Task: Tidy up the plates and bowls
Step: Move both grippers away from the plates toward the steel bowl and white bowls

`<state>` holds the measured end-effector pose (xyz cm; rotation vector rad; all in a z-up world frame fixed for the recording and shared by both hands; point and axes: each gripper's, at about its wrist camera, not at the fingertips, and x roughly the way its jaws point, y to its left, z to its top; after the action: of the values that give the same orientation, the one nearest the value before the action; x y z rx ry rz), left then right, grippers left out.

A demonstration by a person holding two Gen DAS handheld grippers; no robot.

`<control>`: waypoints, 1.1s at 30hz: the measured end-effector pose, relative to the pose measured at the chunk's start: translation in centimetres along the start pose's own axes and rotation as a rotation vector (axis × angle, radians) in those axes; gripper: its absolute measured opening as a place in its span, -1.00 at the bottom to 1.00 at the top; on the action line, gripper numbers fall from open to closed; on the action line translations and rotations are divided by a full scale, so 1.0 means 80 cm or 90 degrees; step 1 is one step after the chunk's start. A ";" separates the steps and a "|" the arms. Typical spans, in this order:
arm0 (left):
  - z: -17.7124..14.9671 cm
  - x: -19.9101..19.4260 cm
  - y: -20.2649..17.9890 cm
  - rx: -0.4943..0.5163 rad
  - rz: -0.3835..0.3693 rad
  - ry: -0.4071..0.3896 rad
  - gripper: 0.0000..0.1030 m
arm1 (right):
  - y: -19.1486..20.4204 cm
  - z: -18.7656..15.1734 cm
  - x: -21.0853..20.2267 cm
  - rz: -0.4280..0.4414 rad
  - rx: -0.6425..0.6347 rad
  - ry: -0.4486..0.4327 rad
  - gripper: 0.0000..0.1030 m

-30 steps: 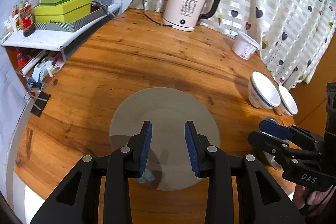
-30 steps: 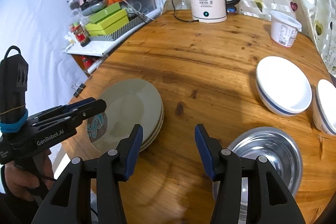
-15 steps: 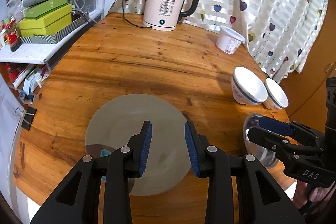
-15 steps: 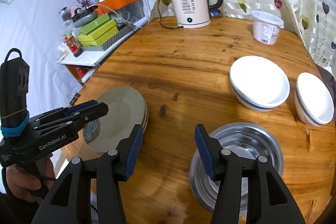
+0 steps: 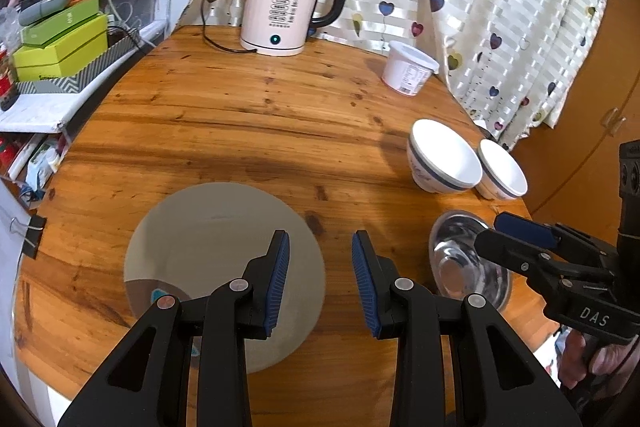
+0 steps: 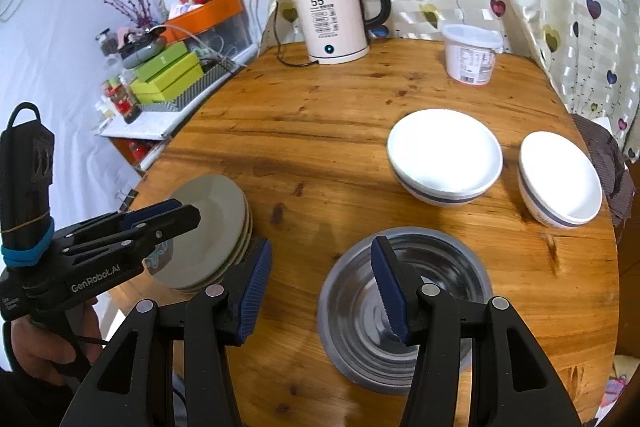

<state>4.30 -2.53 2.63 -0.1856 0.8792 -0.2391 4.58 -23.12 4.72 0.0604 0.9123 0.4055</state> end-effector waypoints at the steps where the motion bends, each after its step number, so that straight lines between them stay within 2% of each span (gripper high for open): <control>1: 0.000 0.001 -0.001 0.001 -0.002 0.002 -0.34 | -0.002 0.000 -0.001 -0.003 0.002 -0.001 0.00; 33: 0.037 0.049 -0.067 0.058 -0.051 0.033 -0.34 | -0.098 0.008 -0.011 -0.043 0.091 -0.014 0.00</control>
<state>8.31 -8.62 2.94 -0.1300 0.9113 -0.3588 7.07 -30.60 4.06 0.1648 0.9184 0.2764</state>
